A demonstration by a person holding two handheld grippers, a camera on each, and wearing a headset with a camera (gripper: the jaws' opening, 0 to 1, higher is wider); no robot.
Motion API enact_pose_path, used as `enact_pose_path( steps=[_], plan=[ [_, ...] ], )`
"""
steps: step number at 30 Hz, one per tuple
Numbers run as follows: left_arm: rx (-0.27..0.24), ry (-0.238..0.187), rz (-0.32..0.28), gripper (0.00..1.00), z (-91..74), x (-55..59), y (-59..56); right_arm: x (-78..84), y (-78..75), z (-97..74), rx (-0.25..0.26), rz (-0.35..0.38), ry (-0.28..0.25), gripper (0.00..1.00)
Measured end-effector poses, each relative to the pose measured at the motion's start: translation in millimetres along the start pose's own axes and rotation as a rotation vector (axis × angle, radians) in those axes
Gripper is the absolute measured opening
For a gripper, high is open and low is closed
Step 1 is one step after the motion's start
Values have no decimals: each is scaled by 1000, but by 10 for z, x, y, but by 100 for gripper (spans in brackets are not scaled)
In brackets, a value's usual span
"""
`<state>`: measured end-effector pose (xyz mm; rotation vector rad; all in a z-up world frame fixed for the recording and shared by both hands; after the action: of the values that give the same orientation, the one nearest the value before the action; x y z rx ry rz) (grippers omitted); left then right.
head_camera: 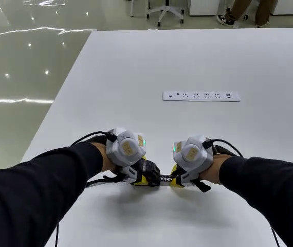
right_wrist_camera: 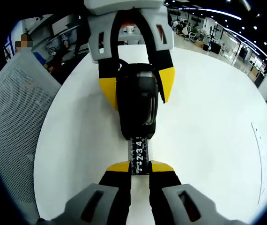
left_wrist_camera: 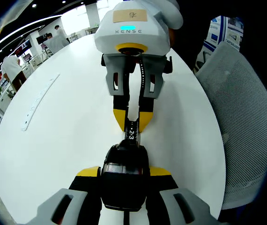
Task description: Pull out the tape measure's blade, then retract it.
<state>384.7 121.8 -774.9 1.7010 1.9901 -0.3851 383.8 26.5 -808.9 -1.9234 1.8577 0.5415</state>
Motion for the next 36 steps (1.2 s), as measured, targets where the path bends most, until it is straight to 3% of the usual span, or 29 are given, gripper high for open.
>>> enact_pose_path(
  steps=[10,36],
  plan=[
    [-5,-20,-15,33,-10,12,4,99,-5,-73,9,5,0,9],
    [-5,-23,-26,33,10,-1,18,320,-26,-260,17,23,1,9]
  ],
)
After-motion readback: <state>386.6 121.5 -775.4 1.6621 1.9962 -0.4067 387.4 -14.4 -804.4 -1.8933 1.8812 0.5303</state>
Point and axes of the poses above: the centre of the closed fingertips' face, and the gripper's own axes: z roughly forward along the fingers, y roughly to its left, x roughly out of its underside, the point moved 4 cm from there along -z, roughly backward along the fingers
